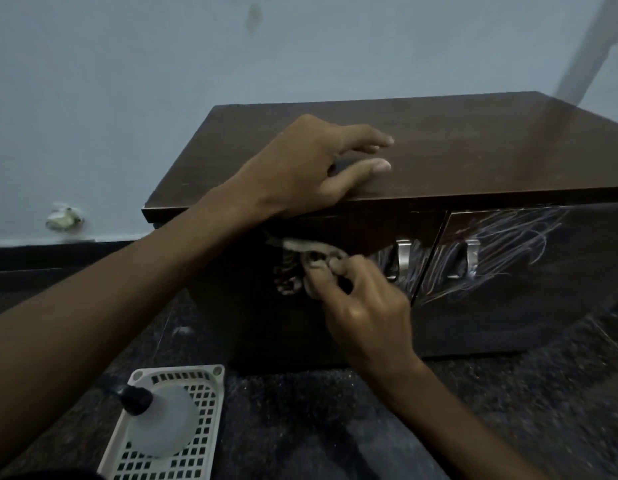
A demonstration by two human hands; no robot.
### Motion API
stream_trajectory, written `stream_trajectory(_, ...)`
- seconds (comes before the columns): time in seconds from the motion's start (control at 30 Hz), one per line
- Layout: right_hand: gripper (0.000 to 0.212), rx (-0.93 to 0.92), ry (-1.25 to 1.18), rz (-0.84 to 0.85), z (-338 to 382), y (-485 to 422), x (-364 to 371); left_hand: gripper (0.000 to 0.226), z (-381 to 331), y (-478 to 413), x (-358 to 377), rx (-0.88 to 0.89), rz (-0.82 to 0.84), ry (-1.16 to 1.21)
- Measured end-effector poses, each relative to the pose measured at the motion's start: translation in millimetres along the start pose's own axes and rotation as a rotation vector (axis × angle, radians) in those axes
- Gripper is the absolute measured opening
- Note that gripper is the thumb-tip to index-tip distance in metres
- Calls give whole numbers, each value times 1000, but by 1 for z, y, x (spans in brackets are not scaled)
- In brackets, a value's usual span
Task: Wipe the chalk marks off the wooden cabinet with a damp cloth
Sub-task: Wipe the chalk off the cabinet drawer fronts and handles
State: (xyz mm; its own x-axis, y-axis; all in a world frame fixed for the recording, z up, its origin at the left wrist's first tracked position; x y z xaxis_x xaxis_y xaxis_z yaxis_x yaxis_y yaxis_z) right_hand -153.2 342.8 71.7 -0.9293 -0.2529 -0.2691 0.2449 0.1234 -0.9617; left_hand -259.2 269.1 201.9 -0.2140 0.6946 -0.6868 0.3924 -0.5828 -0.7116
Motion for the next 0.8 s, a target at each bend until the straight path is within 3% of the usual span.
stream_trajectory(0.13, 21, -14, -63, 88, 5, 57, 15, 69, 3, 5, 4, 79, 186, 39)
stream_trajectory(0.27, 17, 24, -72, 132, -6, 86, 14, 64, 5, 5, 6, 97, 221, 37)
stream_trajectory(0.5, 17, 206, 77, -164, -25, 15, -6, 49, 5, 5, 8, 100, 201, 57)
stream_trajectory(0.67, 11, 30, -41, -79, 20, 1, 17, 36, 8, 3, 8, -14, 207, 196)
stream_trajectory(0.8, 22, -173, -154, 69, 64, 21, 40, 38, 10, 6, 6, -25, 219, 188)
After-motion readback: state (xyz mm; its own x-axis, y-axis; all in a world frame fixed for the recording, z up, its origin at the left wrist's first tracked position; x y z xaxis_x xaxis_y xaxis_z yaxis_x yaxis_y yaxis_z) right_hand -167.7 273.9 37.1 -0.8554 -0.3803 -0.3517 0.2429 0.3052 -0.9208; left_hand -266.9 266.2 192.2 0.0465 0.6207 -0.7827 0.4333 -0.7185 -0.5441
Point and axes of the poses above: each hand's wrist, its own y-axis away from the middle knuckle, its own x-axis out of the palm, z = x × y, the point moved 4 cm from there along -y, towards the middle knuckle, and after that the axes turned 11 degrees about -z, right-handed, at the moved point
